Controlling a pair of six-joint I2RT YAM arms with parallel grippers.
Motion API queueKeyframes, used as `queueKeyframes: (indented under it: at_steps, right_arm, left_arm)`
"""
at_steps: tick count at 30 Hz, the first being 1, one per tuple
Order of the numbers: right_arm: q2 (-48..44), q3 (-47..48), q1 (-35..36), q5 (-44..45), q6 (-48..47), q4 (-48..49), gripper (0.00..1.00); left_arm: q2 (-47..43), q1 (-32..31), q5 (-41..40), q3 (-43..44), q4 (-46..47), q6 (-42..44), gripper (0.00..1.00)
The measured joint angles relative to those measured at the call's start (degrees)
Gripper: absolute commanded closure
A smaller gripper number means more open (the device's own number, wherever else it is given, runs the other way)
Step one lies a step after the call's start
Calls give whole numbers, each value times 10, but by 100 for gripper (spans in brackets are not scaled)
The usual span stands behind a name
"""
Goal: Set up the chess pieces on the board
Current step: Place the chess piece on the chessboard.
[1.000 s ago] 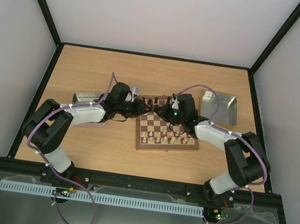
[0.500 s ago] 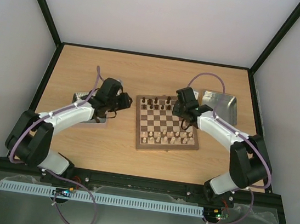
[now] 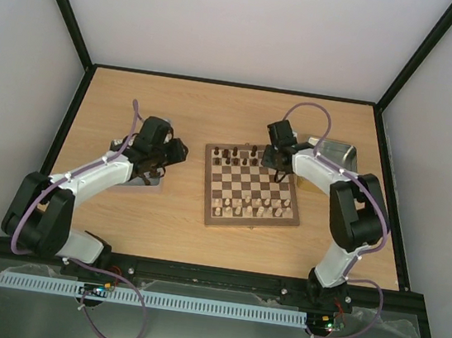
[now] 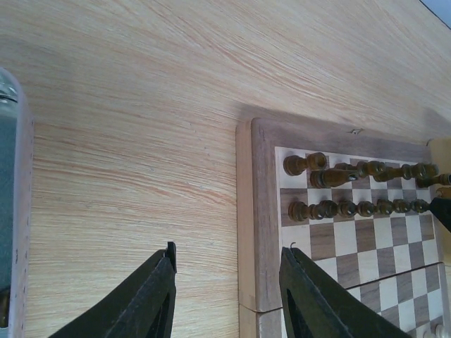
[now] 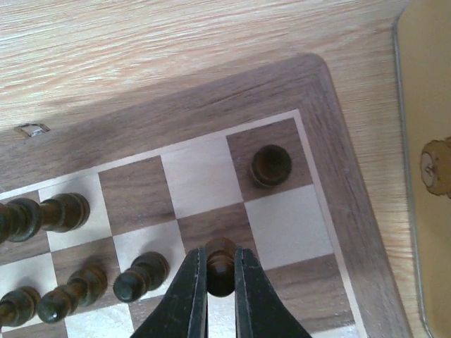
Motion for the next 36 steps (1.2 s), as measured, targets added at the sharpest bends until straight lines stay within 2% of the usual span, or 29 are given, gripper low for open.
queueKeyframes:
  at_steps: [7, 13, 25, 32, 36]
  right_arm:
    - [29, 26, -4, -8, -4, -4, 95]
    - [33, 32, -5, -8, -8, -7, 83]
    - [33, 38, -5, -7, -10, -31, 85]
    - [29, 41, -5, -8, -11, -33, 75]
    - [-6, 40, -5, -5, -6, -34, 69]
  left_arm:
    - [0, 9, 14, -3, 2, 0, 57]
    - [0, 10, 17, -3, 2, 0, 56]
    - [0, 12, 17, -3, 1, 0, 56]
    - [0, 20, 11, -3, -8, 4, 56]
    - [-7, 37, -10, -3, -34, 5, 54]
